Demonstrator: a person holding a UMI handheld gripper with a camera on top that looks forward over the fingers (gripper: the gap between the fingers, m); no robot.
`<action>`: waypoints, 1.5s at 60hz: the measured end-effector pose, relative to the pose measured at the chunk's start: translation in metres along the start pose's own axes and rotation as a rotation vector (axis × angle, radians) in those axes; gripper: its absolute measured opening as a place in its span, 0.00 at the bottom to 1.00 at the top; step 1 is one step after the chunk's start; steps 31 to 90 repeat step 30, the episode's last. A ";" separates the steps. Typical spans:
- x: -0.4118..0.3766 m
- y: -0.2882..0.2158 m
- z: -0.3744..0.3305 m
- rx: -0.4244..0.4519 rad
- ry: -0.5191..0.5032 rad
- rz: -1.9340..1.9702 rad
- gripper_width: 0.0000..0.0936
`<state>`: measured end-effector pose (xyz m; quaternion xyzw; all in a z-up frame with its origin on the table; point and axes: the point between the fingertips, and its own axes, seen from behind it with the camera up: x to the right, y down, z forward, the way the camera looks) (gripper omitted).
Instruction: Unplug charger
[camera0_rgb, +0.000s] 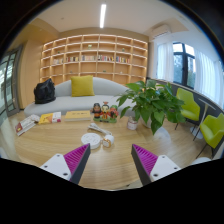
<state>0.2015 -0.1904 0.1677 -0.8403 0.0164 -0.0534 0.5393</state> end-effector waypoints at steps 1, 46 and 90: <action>-0.002 0.000 -0.006 -0.001 -0.005 0.001 0.91; -0.002 0.012 -0.084 0.011 -0.014 -0.036 0.91; -0.002 0.012 -0.084 0.011 -0.014 -0.036 0.91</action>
